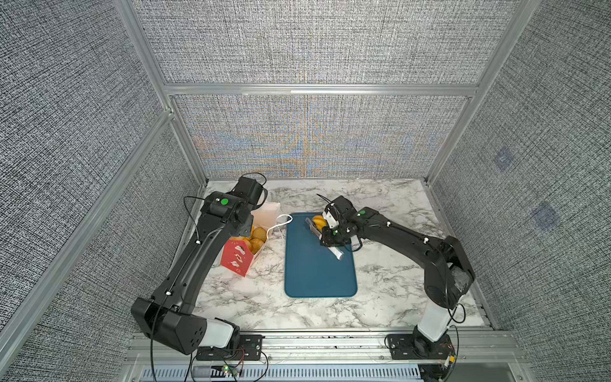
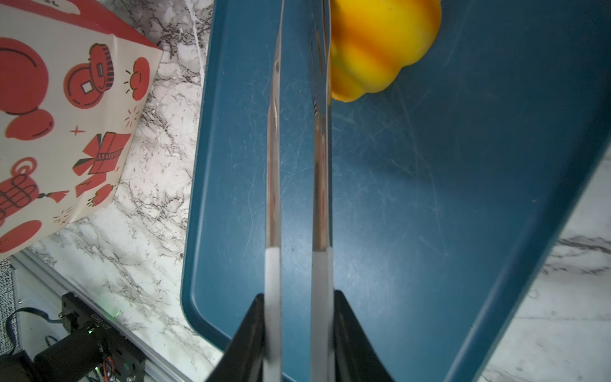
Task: Pack bread into a paper bag
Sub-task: Move the fake bread onto the plate.
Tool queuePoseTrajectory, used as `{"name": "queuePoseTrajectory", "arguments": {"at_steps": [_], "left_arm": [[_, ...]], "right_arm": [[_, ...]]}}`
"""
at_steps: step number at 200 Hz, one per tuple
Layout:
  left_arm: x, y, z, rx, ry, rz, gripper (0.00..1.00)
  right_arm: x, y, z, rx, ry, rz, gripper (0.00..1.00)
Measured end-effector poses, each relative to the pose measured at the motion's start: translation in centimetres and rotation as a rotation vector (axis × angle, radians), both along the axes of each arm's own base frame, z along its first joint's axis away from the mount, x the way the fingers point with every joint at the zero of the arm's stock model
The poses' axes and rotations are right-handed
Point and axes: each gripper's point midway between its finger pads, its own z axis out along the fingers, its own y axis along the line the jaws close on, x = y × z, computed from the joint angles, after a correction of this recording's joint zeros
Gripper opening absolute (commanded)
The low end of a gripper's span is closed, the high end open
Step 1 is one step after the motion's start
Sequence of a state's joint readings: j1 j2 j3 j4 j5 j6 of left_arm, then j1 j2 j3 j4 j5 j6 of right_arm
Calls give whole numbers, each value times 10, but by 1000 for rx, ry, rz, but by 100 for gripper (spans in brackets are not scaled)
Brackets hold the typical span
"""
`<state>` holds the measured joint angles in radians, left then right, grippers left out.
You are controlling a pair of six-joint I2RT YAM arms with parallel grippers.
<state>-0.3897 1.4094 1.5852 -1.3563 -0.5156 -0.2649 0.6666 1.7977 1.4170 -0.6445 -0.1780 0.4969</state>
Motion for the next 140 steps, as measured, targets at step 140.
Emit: {"name": "queuePoseTrajectory", "arguments": {"at_steps": [140], "left_arm": [[0,0,1,-3,-3,-3,2]], "right_arm": [[-23,-37,19,-64,-18,-66,32]]}}
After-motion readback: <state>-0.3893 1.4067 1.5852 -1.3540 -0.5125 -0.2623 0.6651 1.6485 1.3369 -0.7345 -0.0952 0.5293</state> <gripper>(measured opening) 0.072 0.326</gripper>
